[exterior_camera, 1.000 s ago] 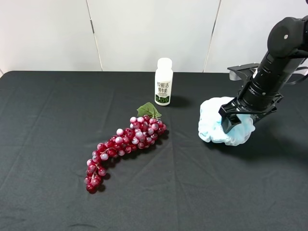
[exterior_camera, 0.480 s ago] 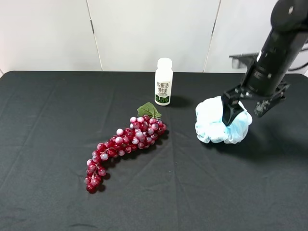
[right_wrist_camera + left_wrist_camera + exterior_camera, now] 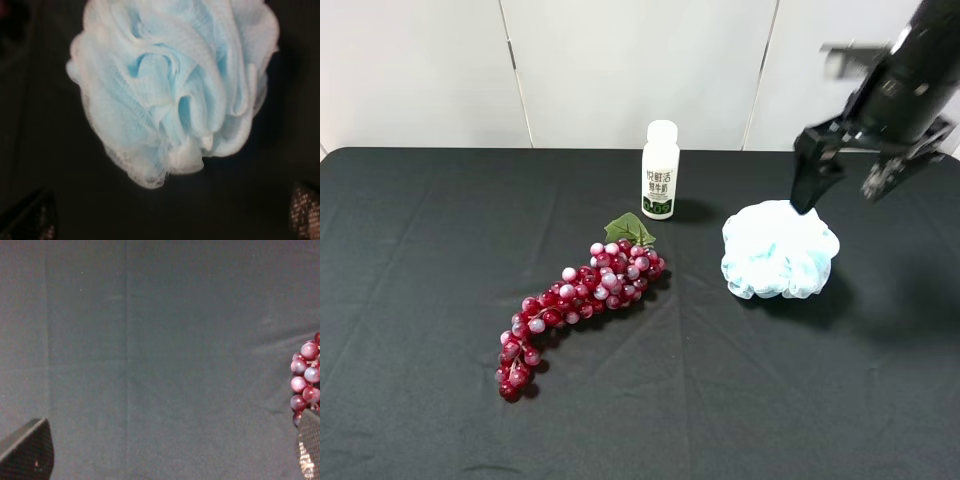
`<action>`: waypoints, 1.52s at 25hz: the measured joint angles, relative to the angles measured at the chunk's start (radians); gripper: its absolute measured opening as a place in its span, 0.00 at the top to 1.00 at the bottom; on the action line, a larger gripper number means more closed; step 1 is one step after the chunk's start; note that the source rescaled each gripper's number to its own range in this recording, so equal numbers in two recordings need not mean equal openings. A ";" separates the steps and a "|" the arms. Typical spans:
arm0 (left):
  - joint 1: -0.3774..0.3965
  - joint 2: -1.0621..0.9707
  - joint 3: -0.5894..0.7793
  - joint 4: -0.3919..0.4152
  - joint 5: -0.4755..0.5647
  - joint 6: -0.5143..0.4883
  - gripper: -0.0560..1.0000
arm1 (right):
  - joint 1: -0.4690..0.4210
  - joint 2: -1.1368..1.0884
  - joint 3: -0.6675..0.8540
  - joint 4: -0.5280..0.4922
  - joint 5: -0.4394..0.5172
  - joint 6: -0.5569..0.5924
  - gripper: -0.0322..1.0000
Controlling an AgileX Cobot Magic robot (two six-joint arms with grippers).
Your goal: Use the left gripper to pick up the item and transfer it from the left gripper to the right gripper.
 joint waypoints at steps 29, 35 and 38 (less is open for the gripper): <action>0.000 0.000 0.000 0.000 0.000 0.000 0.03 | 0.000 -1.019 0.284 -0.102 0.009 0.054 0.00; 0.000 0.000 0.000 0.000 0.000 0.000 0.03 | 0.000 -1.250 0.567 -0.112 -0.022 0.065 0.00; 0.000 0.000 0.000 0.000 0.000 0.000 0.03 | 0.000 -1.360 0.668 -0.112 -0.098 0.079 0.00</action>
